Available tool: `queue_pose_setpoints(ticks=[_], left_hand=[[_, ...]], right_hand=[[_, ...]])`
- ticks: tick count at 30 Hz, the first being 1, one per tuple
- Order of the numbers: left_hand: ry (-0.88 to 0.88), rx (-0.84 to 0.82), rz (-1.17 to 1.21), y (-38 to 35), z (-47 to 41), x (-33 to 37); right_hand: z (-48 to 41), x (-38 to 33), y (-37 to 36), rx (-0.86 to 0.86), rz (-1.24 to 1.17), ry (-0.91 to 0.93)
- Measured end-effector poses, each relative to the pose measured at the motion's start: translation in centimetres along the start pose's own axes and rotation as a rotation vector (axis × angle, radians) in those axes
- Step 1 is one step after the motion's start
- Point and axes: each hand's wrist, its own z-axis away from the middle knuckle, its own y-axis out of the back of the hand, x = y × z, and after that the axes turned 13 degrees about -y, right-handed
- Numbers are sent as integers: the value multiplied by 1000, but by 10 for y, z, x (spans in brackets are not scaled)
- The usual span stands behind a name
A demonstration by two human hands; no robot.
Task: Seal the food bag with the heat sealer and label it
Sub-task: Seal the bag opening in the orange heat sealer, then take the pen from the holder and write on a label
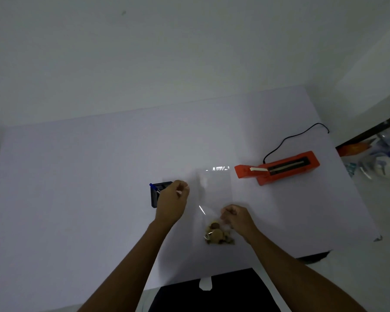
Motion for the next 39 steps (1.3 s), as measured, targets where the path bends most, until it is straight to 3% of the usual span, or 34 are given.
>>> queue_pose_setpoints(ticks=[5,9,12,16,21,26,29,32,36,39], left_hand=[[89,148,-192,40,13,-32],[218,132,-231,66,18,-62],[292,38,-248,75,15,-76],[289,-72,-247,70,9,-86],[215,-173,-296,64,5,-88],[252,-216,-307,64,0,-88],[248,-225,-295,64,-6,-86],[231,-226,-319,68,-10,-83],[186,-205,-369,85,-10,-79],[179,-163,-407,105,-3,-86]], right_hand=[[-3,-16,-21,259,180,-49],[16,-32,-54,335,65,172],[32,-56,-82,266,61,399],[39,-94,-117,132,250,582],[30,-128,-151,83,567,590],[12,-137,-169,-59,955,446],[4,-138,-173,-61,1018,423],[2,-134,-169,-9,914,523],[15,-127,-155,64,496,765],[34,-130,-145,97,151,719]])
